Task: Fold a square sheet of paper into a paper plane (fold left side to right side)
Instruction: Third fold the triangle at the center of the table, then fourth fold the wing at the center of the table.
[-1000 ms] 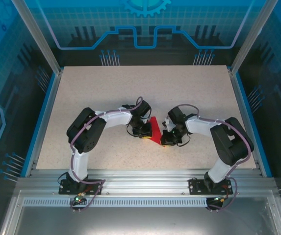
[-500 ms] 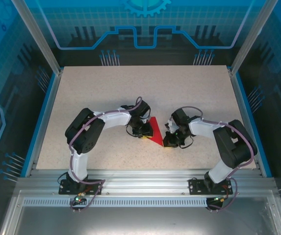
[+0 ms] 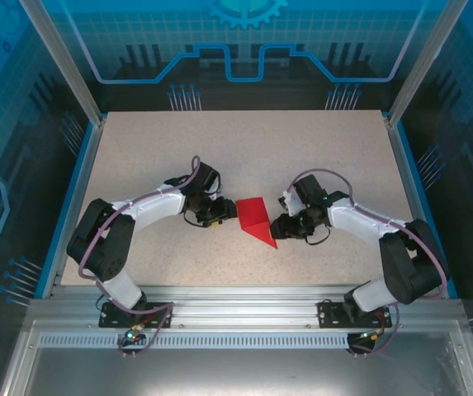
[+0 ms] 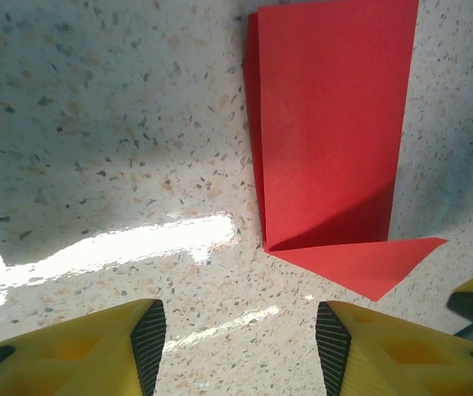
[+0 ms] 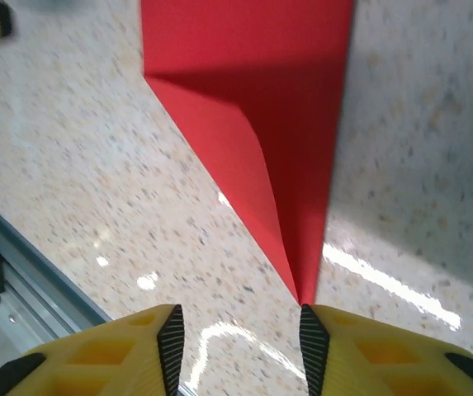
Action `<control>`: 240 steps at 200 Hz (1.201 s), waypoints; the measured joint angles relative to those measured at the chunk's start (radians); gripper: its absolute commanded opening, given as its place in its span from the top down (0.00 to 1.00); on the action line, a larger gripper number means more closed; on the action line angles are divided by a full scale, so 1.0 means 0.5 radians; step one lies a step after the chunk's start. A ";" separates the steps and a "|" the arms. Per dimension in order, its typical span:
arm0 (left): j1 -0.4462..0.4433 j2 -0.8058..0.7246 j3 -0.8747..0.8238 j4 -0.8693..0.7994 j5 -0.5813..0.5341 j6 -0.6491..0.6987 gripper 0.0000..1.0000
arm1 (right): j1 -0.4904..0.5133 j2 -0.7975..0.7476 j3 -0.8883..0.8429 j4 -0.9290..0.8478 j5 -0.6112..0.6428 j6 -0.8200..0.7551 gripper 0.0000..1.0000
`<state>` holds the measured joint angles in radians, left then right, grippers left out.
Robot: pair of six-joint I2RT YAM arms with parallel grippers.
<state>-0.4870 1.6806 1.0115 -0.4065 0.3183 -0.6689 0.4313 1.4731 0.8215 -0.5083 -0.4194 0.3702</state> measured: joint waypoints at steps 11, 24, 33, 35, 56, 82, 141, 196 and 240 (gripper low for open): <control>0.000 0.002 -0.018 0.030 0.028 -0.027 0.44 | 0.000 0.011 0.040 0.005 0.006 -0.024 0.48; 0.000 0.009 -0.021 0.067 0.049 -0.045 0.44 | 0.000 0.047 0.095 0.005 0.016 -0.062 0.48; 0.000 0.015 -0.021 0.097 0.064 -0.066 0.44 | 0.000 0.092 0.146 0.008 0.023 -0.079 0.48; 0.000 0.016 -0.021 0.101 0.066 -0.066 0.44 | 0.000 0.101 0.155 0.009 0.025 -0.080 0.48; 0.000 0.040 -0.021 0.142 0.089 -0.081 0.43 | 0.002 0.240 0.275 0.021 0.046 -0.129 0.50; 0.000 0.085 -0.021 0.181 0.109 -0.088 0.43 | 0.002 0.395 0.360 0.030 0.054 -0.172 0.60; -0.005 0.156 -0.016 0.198 0.129 -0.118 0.43 | 0.002 0.530 0.412 0.017 0.090 -0.238 0.92; -0.066 0.278 0.097 0.196 0.133 -0.121 0.43 | 0.000 0.563 0.417 0.011 0.143 -0.249 0.97; -0.098 0.306 0.164 0.197 0.143 -0.127 0.43 | -0.006 0.563 0.417 0.004 0.159 -0.249 0.96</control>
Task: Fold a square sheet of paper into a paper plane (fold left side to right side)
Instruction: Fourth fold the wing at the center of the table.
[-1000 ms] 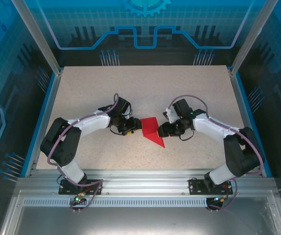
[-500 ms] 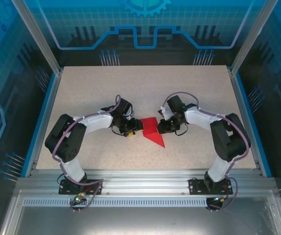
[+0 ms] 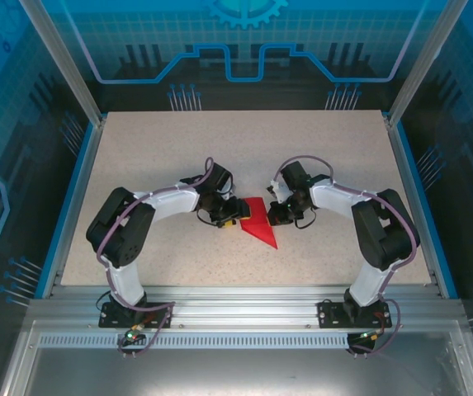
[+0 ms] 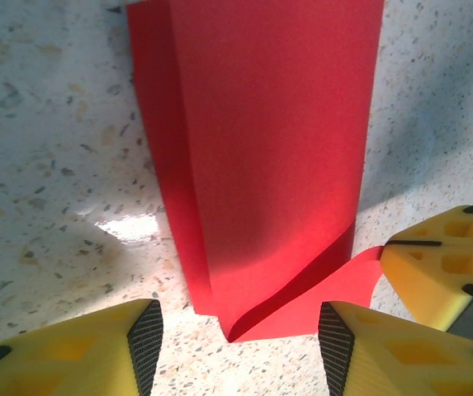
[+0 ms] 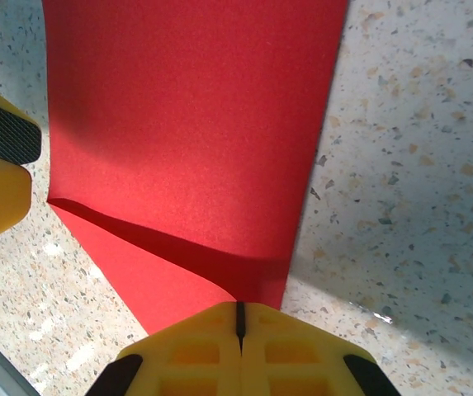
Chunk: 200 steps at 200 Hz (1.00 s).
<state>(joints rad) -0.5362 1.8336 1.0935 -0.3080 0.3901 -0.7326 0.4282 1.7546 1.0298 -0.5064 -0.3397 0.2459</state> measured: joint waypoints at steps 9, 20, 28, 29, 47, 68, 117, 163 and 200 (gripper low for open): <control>-0.002 0.001 0.005 -0.002 0.000 -0.002 0.43 | -0.004 0.000 0.000 0.000 -0.001 0.000 0.96; -0.006 0.005 0.014 -0.002 0.000 -0.004 0.43 | -0.008 0.000 0.000 0.001 0.000 0.001 0.96; -0.009 0.011 0.025 -0.001 0.000 -0.004 0.44 | -0.010 0.000 0.000 0.000 0.001 0.001 0.96; -0.010 0.011 0.026 -0.001 0.000 -0.004 0.44 | -0.010 0.000 0.000 0.000 0.001 0.001 0.96; -0.018 0.034 0.052 0.000 0.000 -0.005 0.44 | -0.012 0.000 0.000 0.002 0.002 0.002 0.96; -0.024 0.065 0.075 -0.002 0.000 -0.005 0.46 | -0.017 0.000 0.000 0.002 0.000 0.009 0.95; -0.060 0.155 0.155 -0.002 0.001 -0.021 0.67 | -0.021 0.000 -0.001 0.003 0.000 0.016 0.88; -0.080 0.162 0.187 0.000 0.000 -0.058 0.83 | -0.021 -0.055 -0.041 0.033 0.065 0.014 0.64; -0.082 0.162 0.187 -0.001 0.000 -0.058 0.84 | -0.008 -0.407 -0.190 0.050 0.251 0.014 0.50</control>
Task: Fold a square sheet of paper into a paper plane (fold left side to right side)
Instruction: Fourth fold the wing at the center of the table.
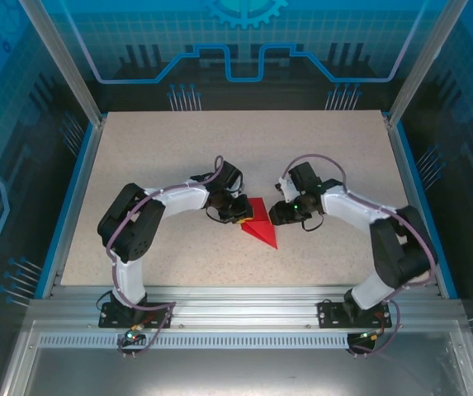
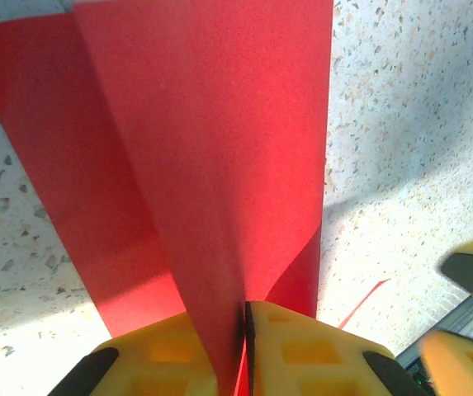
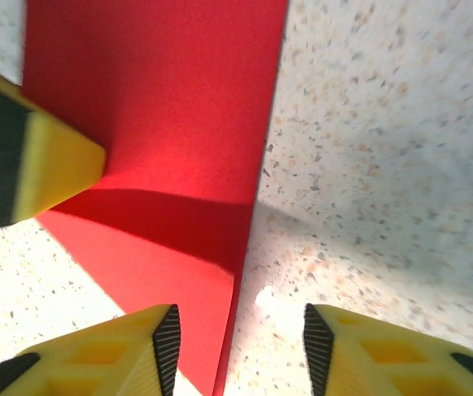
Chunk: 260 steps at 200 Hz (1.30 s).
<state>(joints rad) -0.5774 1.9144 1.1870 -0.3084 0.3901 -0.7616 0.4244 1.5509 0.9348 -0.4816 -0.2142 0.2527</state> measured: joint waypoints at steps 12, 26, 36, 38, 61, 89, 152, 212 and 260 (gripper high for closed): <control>0.000 0.000 0.000 -0.001 0.000 0.000 0.84 | 0.043 -0.130 -0.043 0.008 0.096 -0.005 0.48; 0.000 0.000 0.000 -0.001 0.000 0.000 0.84 | 0.144 -0.246 -0.096 0.017 0.215 -0.005 0.46; 0.000 0.000 0.000 -0.002 -0.001 0.000 0.84 | 0.248 -0.308 -0.139 0.024 0.307 -0.007 0.44; 0.000 0.000 0.000 -0.003 -0.001 0.000 0.83 | 0.272 -0.319 -0.148 0.024 0.321 -0.006 0.44; 0.000 0.000 0.000 -0.011 -0.001 0.000 0.83 | 0.517 -0.330 -0.211 0.043 0.494 0.002 0.42; 0.000 0.000 0.001 -0.018 -0.001 0.000 0.83 | 0.719 -0.215 -0.211 0.079 0.713 0.001 0.41; 0.008 0.000 0.005 -0.073 -0.007 0.001 0.82 | 0.880 0.080 -0.075 0.082 1.006 -0.037 0.41; 0.010 0.000 0.051 -0.138 -0.050 0.002 0.82 | 0.883 0.153 -0.043 0.099 1.073 -0.041 0.43; 0.008 0.000 0.105 -0.156 -0.045 0.001 0.88 | 0.874 -0.120 -0.274 0.272 1.016 -0.092 0.37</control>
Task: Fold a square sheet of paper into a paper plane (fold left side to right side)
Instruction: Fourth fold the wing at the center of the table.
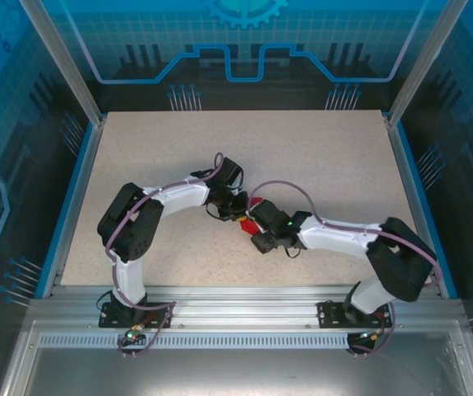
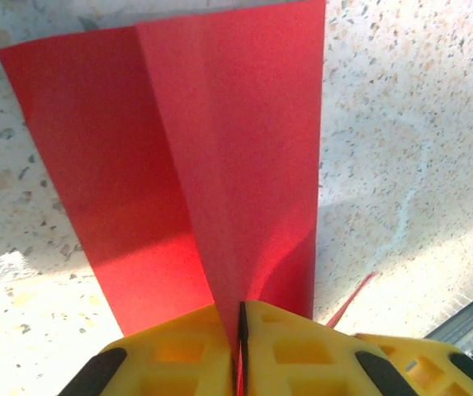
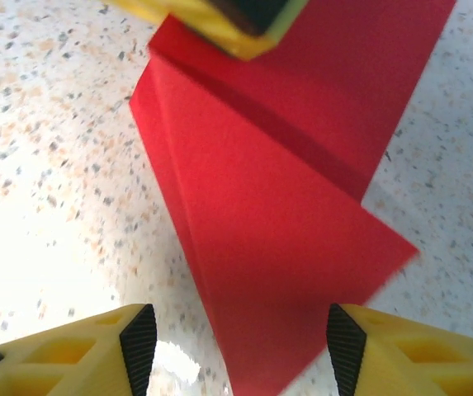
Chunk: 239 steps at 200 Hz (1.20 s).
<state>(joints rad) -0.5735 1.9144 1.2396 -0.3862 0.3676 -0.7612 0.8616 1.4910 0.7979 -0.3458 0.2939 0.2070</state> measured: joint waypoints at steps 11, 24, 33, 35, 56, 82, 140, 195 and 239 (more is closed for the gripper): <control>0.000 -0.001 0.003 -0.001 0.000 -0.001 0.88 | -0.005 -0.118 -0.060 0.035 -0.014 -0.030 0.36; 0.000 0.000 0.005 -0.002 0.000 -0.001 0.88 | -0.005 -0.230 -0.111 0.077 -0.031 -0.064 0.36; 0.000 0.000 0.007 -0.002 0.001 -0.002 0.88 | -0.004 -0.287 -0.140 0.111 -0.037 -0.091 0.35; 0.000 -0.001 0.007 -0.001 0.001 -0.002 0.88 | -0.003 -0.293 -0.145 0.118 -0.037 -0.096 0.35; 0.000 0.000 0.018 -0.004 0.001 -0.003 0.88 | 0.021 -0.304 -0.192 0.200 -0.031 -0.149 0.36; 0.000 0.000 0.037 -0.003 0.007 -0.015 0.88 | 0.079 -0.218 -0.214 0.275 0.007 -0.195 0.36; 0.000 0.000 0.057 -0.018 0.013 -0.040 0.87 | 0.122 -0.036 -0.218 0.426 0.104 -0.261 0.40; 0.000 0.000 0.059 -0.027 0.014 -0.040 0.87 | 0.121 0.028 -0.220 0.473 0.146 -0.258 0.50; 0.000 0.000 0.060 -0.043 0.014 -0.039 0.86 | 0.095 0.049 -0.220 0.488 0.139 -0.241 0.61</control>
<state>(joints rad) -0.5735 1.9144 1.2694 -0.4076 0.3748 -0.7807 0.9089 1.5154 0.6880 -0.1017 0.3634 0.0864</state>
